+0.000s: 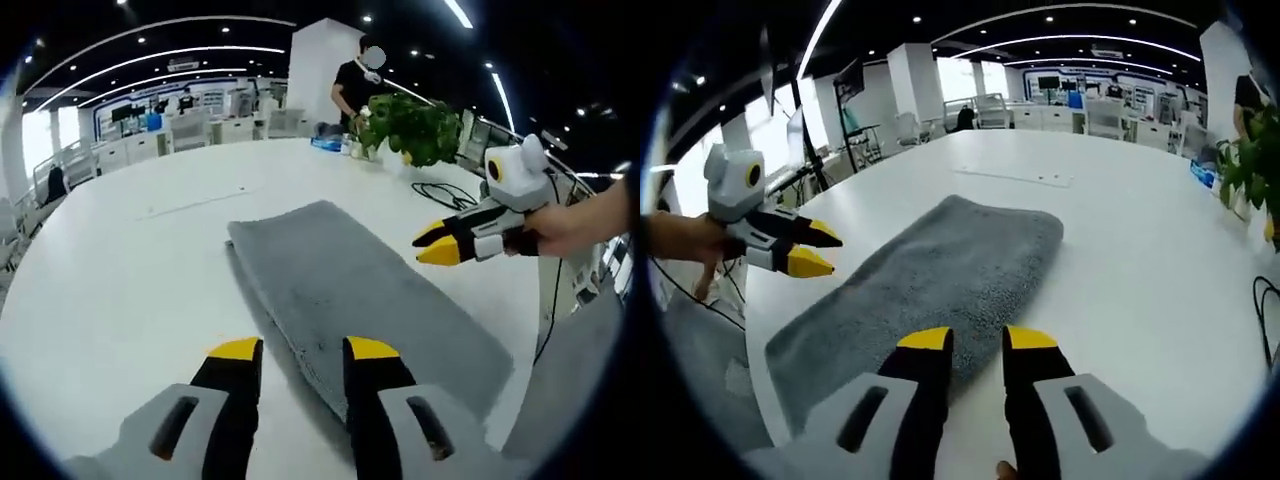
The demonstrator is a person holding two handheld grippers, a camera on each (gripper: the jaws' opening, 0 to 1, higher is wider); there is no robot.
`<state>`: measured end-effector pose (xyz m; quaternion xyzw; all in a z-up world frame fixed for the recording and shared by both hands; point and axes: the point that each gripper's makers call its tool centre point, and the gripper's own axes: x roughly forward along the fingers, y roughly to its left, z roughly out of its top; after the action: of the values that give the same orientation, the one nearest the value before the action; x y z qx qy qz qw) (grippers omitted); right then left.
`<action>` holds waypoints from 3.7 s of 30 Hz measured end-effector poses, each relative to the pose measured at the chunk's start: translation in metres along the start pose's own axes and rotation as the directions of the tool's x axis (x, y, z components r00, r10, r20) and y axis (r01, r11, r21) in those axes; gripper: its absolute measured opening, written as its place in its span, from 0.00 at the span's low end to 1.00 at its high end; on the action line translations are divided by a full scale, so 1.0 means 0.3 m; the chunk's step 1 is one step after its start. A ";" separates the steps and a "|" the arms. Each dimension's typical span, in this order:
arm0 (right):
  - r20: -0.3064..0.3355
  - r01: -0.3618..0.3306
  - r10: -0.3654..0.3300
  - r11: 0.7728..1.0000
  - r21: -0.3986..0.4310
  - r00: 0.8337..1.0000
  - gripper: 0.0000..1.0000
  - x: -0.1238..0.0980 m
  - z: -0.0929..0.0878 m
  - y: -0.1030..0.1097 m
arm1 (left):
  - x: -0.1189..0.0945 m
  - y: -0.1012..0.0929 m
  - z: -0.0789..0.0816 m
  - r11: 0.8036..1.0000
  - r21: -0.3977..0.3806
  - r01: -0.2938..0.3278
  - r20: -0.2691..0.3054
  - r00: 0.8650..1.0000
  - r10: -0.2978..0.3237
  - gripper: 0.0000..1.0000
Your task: Fold the towel on the table until its edges align and the towel forms a compact rectangular stack.
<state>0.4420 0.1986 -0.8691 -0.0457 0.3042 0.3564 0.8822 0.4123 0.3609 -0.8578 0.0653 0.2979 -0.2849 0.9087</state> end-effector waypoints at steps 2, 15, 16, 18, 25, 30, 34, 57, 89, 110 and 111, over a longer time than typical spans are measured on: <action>0.000 -0.001 0.001 1.000 -0.011 1.000 0.21 -0.016 -0.003 0.009 | -0.011 -0.017 -0.003 1.000 0.007 0.009 -0.003 1.000 -0.009 0.47; -0.077 -0.047 0.034 0.983 -0.177 0.996 0.23 -0.102 -0.083 0.110 | -0.090 -0.144 -0.055 0.985 0.135 0.108 -0.059 0.993 -0.101 0.53; -0.079 -0.052 0.038 0.982 -0.183 0.996 0.23 -0.105 -0.086 0.121 | -0.093 -0.159 -0.060 0.977 0.170 0.129 -0.069 0.991 -0.118 0.53; -0.087 -0.070 0.053 0.976 -0.206 0.995 0.24 -0.112 -0.095 0.146 | -0.100 -0.182 -0.065 0.970 0.195 0.145 -0.074 0.988 -0.133 0.53; -0.128 -0.130 0.094 0.942 -0.310 0.987 0.24 -0.134 -0.116 0.226 | -0.125 -0.314 -0.084 0.915 0.251 0.317 -0.127 0.947 -0.293 0.53; -0.156 -0.176 0.125 0.910 -0.374 0.980 0.24 -0.150 -0.136 0.282 | -0.134 -0.338 -0.098 0.887 0.313 0.340 -0.161 0.939 -0.304 0.47; -0.192 -0.234 0.167 0.884 -0.405 0.967 0.24 -0.158 -0.167 0.331 | -0.164 -0.378 -0.160 0.814 0.365 0.452 -0.247 0.890 -0.384 0.41; -0.332 -0.394 0.260 0.802 -0.448 0.907 0.23 -0.177 -0.324 0.471 | -0.132 -0.407 -0.293 0.787 0.394 0.474 -0.339 0.871 -0.355 0.29; -0.344 -0.330 0.228 0.903 -0.274 0.911 0.06 -0.130 -0.336 0.417 | -0.090 -0.397 -0.320 0.702 0.571 0.425 -0.370 0.897 -0.242 0.21; -0.321 -0.338 0.253 0.909 -0.245 0.913 0.06 -0.154 -0.309 0.421 | -0.093 -0.384 -0.276 0.632 0.669 0.391 -0.342 0.917 -0.205 0.08; -0.318 -0.338 0.253 0.908 -0.248 0.914 0.06 -0.160 -0.302 0.420 | -0.097 -0.386 -0.266 0.664 0.640 0.386 -0.325 0.919 -0.221 0.08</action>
<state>0.2867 0.2363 -0.8981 -0.1805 0.3715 0.5186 0.7486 0.2884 0.3018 -0.9000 0.3804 0.2744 -0.5145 0.7178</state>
